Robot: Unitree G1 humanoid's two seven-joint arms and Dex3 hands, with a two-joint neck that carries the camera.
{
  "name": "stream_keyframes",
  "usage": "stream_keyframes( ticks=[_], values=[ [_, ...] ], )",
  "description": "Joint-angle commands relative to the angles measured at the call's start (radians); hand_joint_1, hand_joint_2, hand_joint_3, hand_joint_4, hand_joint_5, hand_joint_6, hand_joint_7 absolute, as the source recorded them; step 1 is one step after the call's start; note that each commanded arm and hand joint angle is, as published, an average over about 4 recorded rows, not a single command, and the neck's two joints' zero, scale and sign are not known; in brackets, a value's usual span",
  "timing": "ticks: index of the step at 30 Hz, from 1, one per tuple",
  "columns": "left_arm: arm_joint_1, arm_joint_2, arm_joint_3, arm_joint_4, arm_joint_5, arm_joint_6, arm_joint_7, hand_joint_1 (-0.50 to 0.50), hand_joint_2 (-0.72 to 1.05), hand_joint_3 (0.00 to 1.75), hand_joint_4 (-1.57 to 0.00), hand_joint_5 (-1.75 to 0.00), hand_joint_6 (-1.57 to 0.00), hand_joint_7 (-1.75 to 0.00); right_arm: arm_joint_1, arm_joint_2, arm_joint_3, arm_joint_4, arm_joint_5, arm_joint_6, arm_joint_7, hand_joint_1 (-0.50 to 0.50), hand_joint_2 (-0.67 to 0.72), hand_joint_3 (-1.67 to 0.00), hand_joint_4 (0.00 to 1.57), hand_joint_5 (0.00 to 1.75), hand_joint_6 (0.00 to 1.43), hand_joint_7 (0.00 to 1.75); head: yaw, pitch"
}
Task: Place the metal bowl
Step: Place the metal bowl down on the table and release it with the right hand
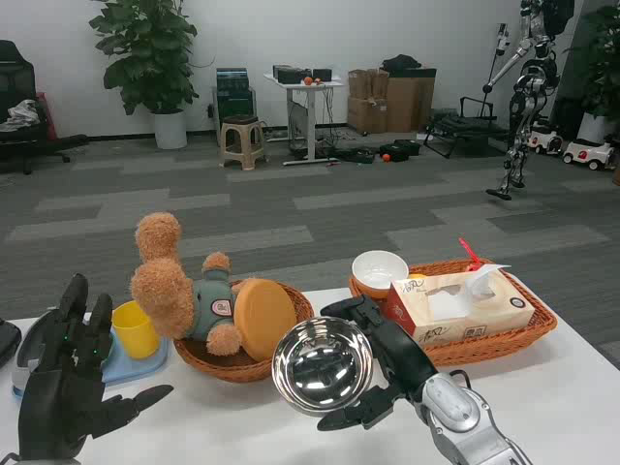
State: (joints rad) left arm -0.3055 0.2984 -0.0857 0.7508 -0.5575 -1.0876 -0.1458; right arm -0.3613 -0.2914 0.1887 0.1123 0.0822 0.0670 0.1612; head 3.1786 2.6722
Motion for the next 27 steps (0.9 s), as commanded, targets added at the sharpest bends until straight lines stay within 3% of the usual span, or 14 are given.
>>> stream_keyframes(
  ticks=[1, 3, 10, 14, 22, 27],
  values=[
    [0.026, -0.041, 0.063, -0.017, 0.002, -0.026, 0.008, -0.5, 0.52, 0.09, 0.0, 0.0, 0.0, 0.0, -0.001, -0.008, 0.035, 0.0, 0.025, -0.019, 0.0, -0.38, -0.41, -0.87, 1.11, 0.78, 1.34, 1.4, 0.102, -0.017],
    [0.027, -0.041, 0.063, -0.018, 0.002, -0.027, 0.008, -0.5, 0.52, 0.09, 0.0, 0.0, 0.0, 0.0, -0.001, -0.008, 0.035, 0.0, 0.025, -0.02, 0.0, -0.38, -0.41, -0.87, 1.11, 0.78, 1.34, 1.4, 0.065, -0.007],
    [0.034, -0.041, 0.063, -0.021, 0.002, -0.031, 0.008, -0.5, 0.52, 0.09, 0.0, 0.0, 0.0, 0.0, 0.005, -0.008, 0.036, -0.005, 0.025, -0.023, 0.0, -0.38, -0.41, -0.87, 1.11, 0.68, 1.34, 1.4, 0.072, -0.01],
    [0.042, -0.041, 0.063, -0.024, 0.002, -0.033, 0.008, -0.5, 0.52, 0.09, 0.0, 0.0, 0.0, 0.0, 0.01, -0.009, 0.035, -0.012, 0.026, -0.022, 0.0, -0.38, -0.41, -0.87, 1.11, 0.78, 1.34, 1.4, 0.069, -0.014],
    [0.052, -0.041, 0.064, -0.036, 0.002, -0.034, 0.008, -0.5, 0.52, 0.09, 0.0, 0.0, 0.0, 0.0, 0.014, -0.012, 0.038, -0.018, 0.027, -0.023, 0.0, -0.38, -0.41, -0.87, 1.11, 0.78, 1.34, 1.4, 0.07, -0.022],
    [0.054, -0.041, 0.064, -0.036, 0.002, -0.034, 0.008, -0.5, 0.52, 0.09, 0.0, 0.0, 0.0, 0.0, 0.016, -0.017, 0.041, -0.016, 0.028, -0.023, 0.0, -0.38, -0.41, -0.87, 1.11, 0.75, 1.34, 1.4, 0.065, -0.064]
  ],
)
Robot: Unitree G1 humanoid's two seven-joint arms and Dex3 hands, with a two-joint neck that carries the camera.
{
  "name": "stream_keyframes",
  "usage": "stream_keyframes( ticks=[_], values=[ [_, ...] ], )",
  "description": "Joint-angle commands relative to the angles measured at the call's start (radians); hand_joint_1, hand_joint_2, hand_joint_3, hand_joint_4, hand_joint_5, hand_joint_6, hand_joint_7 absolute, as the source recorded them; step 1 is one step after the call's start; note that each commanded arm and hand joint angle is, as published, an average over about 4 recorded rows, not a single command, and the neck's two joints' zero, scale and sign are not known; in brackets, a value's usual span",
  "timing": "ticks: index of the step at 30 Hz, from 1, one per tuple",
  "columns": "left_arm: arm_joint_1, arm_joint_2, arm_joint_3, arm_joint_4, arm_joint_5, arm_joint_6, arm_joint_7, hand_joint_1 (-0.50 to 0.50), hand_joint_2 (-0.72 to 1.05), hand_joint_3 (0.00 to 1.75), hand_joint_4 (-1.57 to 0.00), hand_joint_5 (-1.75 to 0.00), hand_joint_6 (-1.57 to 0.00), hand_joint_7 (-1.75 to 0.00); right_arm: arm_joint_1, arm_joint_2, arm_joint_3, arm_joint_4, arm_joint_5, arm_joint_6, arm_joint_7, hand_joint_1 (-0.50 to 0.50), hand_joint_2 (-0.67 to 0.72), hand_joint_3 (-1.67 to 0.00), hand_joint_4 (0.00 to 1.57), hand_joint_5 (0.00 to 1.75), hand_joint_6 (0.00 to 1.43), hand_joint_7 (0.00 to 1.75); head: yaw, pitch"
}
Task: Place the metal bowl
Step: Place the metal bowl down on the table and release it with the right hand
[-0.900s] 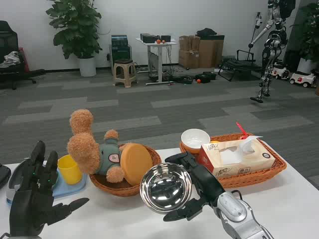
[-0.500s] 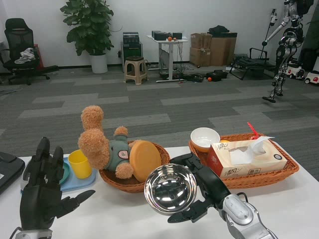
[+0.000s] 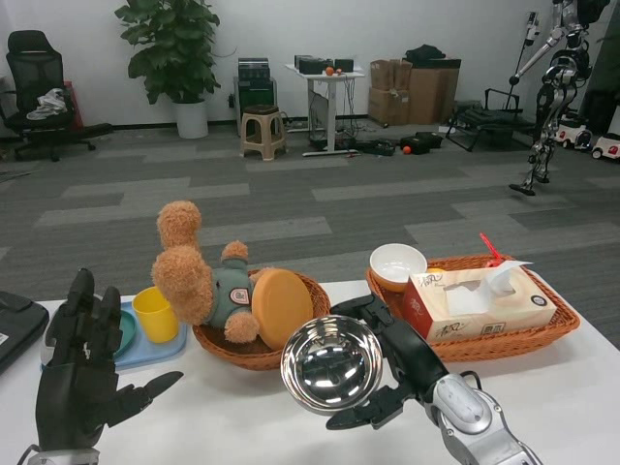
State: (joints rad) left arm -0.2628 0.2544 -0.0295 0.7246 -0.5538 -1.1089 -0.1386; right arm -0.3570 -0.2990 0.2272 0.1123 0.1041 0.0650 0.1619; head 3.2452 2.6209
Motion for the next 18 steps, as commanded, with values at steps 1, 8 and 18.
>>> stream_keyframes(
  ticks=[1, 8, 18],
  values=[
    [0.011, 0.003, 0.008, -0.01, -0.001, -0.012, 0.001, -0.5, 0.52, 0.09, 0.0, 0.0, 0.0, 0.0, 0.014, -0.012, 0.006, -0.013, 0.014, -0.02, -0.001, -0.38, -0.41, -0.87, 1.12, 0.78, 1.34, 1.4, -0.003, -0.031],
    [0.011, 0.003, 0.008, -0.009, -0.003, -0.012, 0.001, -0.5, 0.52, 0.09, 0.0, 0.0, 0.0, 0.0, 0.03, -0.018, 0.025, 0.024, 0.039, -0.029, -0.001, -0.38, -0.41, -0.87, 1.13, 0.78, 1.34, 1.4, -0.029, -0.153],
    [0.01, 0.003, 0.005, -0.005, -0.003, -0.012, 0.001, -0.5, 0.52, 0.09, 0.0, 0.0, 0.0, 0.0, 0.025, -0.013, 0.091, 0.281, 0.031, -0.195, -0.002, -0.35, -0.41, -0.87, 1.04, 0.68, 1.34, 1.4, -0.04, -0.195]
  ],
)
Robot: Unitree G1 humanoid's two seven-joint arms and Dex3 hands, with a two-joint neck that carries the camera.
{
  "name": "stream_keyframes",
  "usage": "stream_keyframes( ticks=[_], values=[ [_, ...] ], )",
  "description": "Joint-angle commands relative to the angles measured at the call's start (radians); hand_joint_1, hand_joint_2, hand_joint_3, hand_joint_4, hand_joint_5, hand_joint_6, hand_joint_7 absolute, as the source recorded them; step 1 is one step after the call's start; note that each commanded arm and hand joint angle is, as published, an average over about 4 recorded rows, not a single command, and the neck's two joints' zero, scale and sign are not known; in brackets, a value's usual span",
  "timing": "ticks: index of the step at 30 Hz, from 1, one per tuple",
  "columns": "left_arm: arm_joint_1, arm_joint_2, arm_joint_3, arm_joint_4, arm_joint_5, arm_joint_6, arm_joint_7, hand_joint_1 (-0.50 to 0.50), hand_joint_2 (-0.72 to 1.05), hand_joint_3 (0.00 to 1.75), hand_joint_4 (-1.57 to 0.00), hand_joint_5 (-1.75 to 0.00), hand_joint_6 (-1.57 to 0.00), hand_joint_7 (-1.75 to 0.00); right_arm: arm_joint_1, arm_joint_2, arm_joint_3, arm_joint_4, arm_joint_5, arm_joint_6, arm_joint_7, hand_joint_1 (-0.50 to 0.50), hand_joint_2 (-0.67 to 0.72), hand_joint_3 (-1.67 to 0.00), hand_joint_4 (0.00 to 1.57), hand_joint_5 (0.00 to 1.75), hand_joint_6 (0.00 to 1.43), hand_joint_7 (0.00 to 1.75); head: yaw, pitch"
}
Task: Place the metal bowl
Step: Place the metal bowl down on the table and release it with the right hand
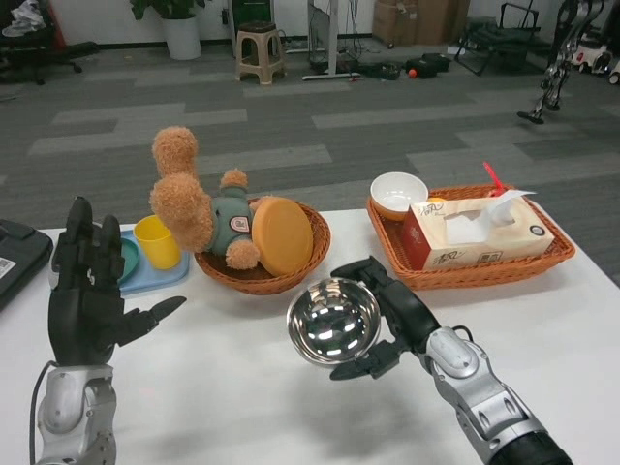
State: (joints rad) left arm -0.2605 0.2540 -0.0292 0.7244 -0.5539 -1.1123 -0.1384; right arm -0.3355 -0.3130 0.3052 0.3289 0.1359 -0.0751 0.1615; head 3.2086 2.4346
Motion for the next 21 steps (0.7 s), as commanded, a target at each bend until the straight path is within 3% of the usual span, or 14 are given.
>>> stream_keyframes(
  ticks=[1, 9, 12, 21],
  values=[
    [0.007, 0.003, 0.005, -0.005, -0.003, -0.009, 0.0, -0.5, 0.52, 0.09, 0.0, 0.0, 0.0, 0.0, -0.001, 0.003, 0.02, 0.096, -0.003, -0.073, -0.004, -0.34, -0.41, -0.87, 1.03, 0.68, 1.34, 1.4, -0.003, -0.01],
    [0.007, 0.002, 0.006, -0.005, -0.003, -0.009, 0.0, -0.5, 0.52, 0.09, 0.0, 0.0, 0.0, 0.0, -0.03, 0.016, 0.048, 0.277, -0.009, -0.169, -0.027, -0.33, -0.41, -0.87, 1.12, 0.65, 1.34, 1.4, -0.01, -0.028],
    [0.007, 0.002, 0.005, -0.005, -0.003, -0.009, 0.0, -0.5, 0.52, 0.09, 0.0, 0.0, 0.0, 0.0, -0.034, 0.017, 0.06, 0.324, -0.008, -0.182, -0.032, -0.33, -0.41, -0.85, 1.15, 0.58, 1.34, 1.4, -0.012, -0.034],
    [0.007, 0.002, 0.002, -0.003, -0.002, -0.009, 0.0, -0.5, 0.52, 0.09, 0.0, 0.0, 0.0, 0.0, -0.034, 0.026, 0.094, 0.418, 0.017, -0.213, -0.043, -0.33, -0.41, -0.79, 1.19, 0.58, 1.36, 1.41, -0.021, -0.046]
  ],
)
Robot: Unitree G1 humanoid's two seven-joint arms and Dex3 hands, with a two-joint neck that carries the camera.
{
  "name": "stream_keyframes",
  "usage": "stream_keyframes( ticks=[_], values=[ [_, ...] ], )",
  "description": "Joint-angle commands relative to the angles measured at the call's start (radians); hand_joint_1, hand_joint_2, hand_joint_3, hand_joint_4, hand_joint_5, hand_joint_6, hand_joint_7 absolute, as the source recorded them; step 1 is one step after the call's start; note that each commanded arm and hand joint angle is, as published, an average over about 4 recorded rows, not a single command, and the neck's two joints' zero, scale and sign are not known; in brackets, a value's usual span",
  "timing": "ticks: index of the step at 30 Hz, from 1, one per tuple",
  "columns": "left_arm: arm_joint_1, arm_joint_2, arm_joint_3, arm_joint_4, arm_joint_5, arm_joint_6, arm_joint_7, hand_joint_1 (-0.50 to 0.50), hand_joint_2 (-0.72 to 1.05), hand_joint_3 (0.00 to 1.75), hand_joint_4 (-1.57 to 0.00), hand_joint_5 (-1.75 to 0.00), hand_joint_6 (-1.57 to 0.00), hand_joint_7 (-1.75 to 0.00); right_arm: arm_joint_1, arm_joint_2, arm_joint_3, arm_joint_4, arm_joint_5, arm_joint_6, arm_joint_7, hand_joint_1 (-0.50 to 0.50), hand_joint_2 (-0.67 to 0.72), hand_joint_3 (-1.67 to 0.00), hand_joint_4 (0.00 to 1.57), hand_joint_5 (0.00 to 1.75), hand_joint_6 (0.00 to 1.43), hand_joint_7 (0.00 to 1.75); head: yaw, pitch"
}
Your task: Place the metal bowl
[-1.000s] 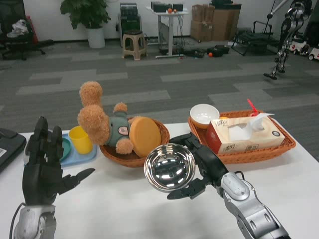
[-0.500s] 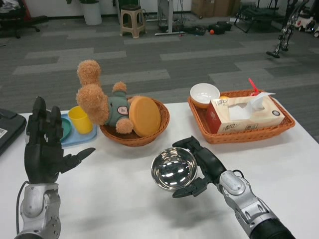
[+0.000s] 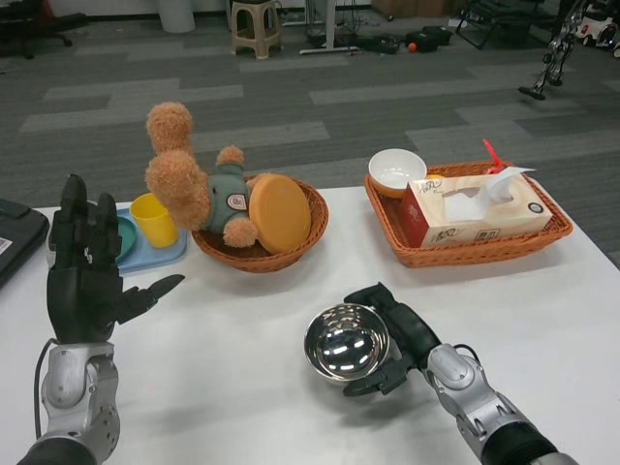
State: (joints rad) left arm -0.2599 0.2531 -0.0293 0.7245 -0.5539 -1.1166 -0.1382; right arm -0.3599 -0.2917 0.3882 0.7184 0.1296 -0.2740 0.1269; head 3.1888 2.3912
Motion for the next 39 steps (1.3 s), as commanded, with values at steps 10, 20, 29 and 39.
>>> stream_keyframes(
  ticks=[10, 20, 29, 39],
  values=[
    [0.007, 0.003, 0.001, -0.003, -0.003, -0.005, 0.0, -0.5, 0.52, 0.09, 0.0, 0.0, 0.0, 0.0, -0.009, 0.006, 0.026, 0.056, 0.049, -0.038, -0.019, -0.34, -0.35, -0.85, 0.37, 0.0, 1.13, 1.5, -0.006, -0.015],
    [0.006, 0.003, 0.001, -0.003, -0.001, -0.005, 0.0, -0.5, 0.52, 0.09, 0.0, 0.0, 0.0, 0.0, 0.004, -0.007, 0.026, 0.056, 0.079, -0.122, -0.024, -0.45, -0.29, -0.56, 0.0, 0.0, 0.0, 0.05, -0.016, -0.013],
    [0.004, 0.007, -0.004, -0.004, -0.001, -0.005, 0.0, -0.5, 0.52, 0.09, 0.0, 0.0, 0.0, 0.0, 0.007, -0.014, 0.02, 0.056, 0.119, -0.169, 0.003, -0.24, 0.09, -0.22, 0.0, 0.0, 0.0, 0.0, -0.023, -0.004],
    [0.004, 0.008, 0.002, -0.007, -0.001, -0.005, 0.0, -0.5, 0.52, 0.09, 0.0, 0.0, 0.0, 0.0, 0.028, -0.019, -0.02, -0.024, 0.2, -0.177, 0.056, -0.18, 0.58, 0.0, 0.0, 0.0, 0.0, 0.0, 0.014, 0.027]
  ],
)
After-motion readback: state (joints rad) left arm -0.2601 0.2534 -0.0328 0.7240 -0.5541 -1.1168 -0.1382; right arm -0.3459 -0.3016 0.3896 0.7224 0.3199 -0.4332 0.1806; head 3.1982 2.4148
